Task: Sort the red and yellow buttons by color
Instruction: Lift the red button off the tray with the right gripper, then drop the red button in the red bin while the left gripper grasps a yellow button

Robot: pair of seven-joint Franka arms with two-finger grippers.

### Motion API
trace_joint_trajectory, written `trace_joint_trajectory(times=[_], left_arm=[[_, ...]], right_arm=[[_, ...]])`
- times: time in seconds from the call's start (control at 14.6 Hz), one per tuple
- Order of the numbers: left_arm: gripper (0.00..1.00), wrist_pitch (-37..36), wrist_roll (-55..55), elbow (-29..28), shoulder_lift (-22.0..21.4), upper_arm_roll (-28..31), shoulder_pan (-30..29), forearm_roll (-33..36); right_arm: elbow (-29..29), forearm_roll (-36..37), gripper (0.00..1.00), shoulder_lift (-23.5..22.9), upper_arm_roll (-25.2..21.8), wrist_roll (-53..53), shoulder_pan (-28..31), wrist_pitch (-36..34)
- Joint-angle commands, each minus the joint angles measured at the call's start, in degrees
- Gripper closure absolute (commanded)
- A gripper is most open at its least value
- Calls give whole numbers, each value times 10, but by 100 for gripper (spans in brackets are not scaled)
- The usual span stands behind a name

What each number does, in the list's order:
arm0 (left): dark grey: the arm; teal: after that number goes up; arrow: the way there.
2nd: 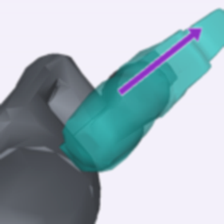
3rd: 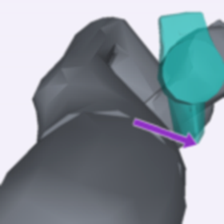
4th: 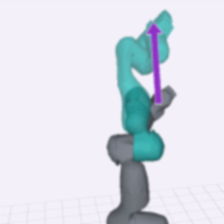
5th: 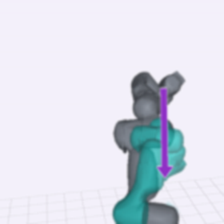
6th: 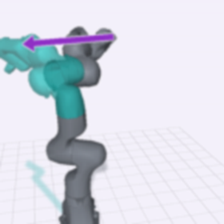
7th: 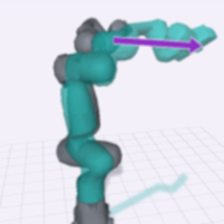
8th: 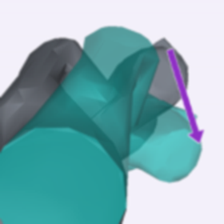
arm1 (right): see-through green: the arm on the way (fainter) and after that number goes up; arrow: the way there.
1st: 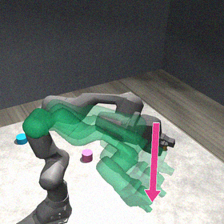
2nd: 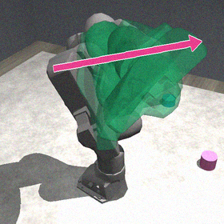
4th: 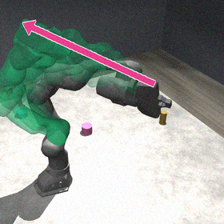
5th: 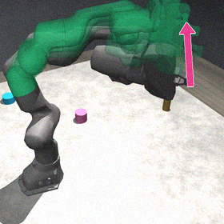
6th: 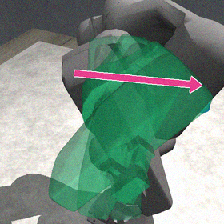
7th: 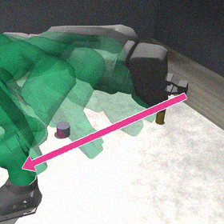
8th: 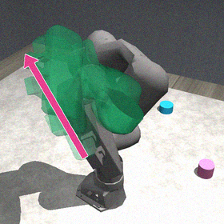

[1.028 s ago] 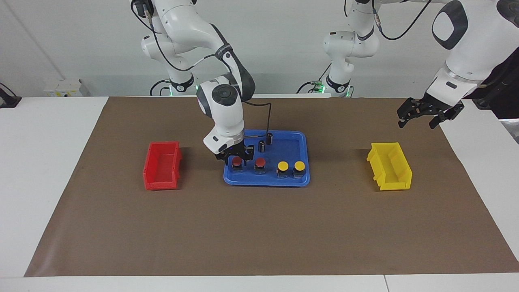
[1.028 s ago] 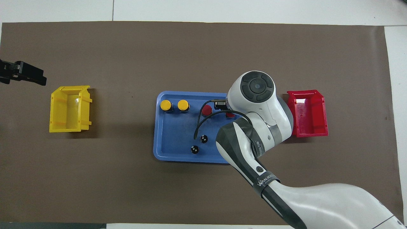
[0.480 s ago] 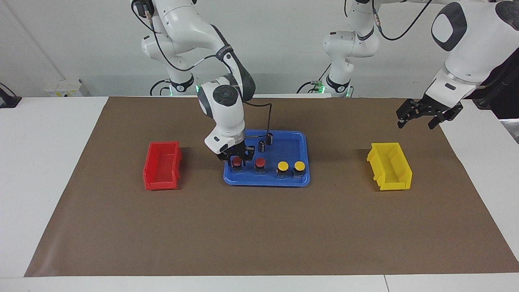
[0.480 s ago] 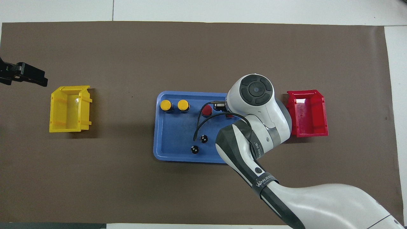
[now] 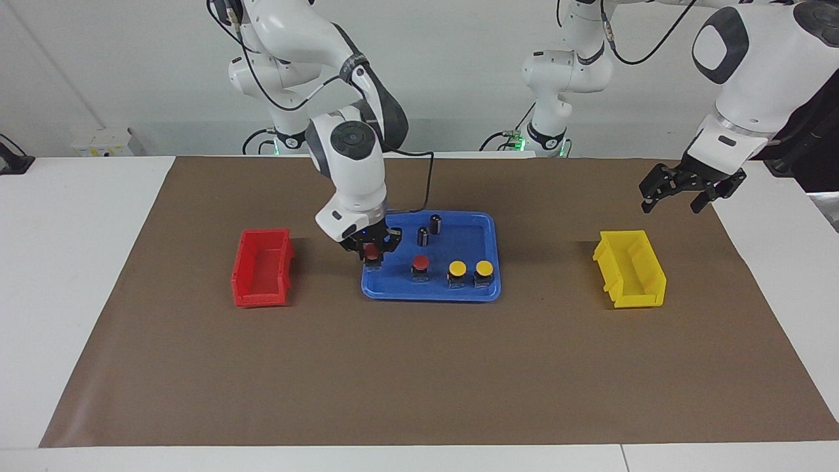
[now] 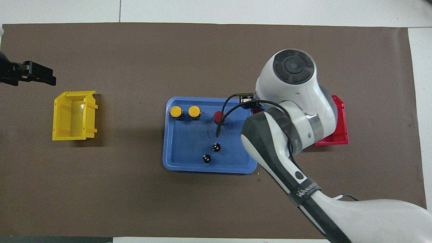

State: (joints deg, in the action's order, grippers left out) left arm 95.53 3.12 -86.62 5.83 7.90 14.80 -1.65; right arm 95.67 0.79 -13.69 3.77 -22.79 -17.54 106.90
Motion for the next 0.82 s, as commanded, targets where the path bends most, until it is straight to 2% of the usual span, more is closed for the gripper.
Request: trace_joint_trajectory(times=[0.0, 0.14, 0.34, 0.48, 0.62, 0.75], left_arm=[[0, 67, 109, -61, -18, 0, 76, -6], [0, 126, 195, -102, -11, 0, 140, -6], [2, 197, 255, -157, 14, 0, 201, -6], [3, 229, 261, -194, 22, -1, 211, -6], [5, 287, 269, -244, 22, -1, 234, -6], [7, 314, 270, -260, 30, -1, 239, -7]], right_arm=[[12, -8, 72, 60, 5, 119, 78, -78], [53, -8, 72, 99, 4, 180, 124, -86], [101, -10, 72, 119, 4, 275, 196, -65], [153, -12, 72, 138, 4, 279, 205, -23], [213, -12, 72, 157, 4, 277, 204, 48], [240, -13, 72, 164, 5, 275, 200, 83]])
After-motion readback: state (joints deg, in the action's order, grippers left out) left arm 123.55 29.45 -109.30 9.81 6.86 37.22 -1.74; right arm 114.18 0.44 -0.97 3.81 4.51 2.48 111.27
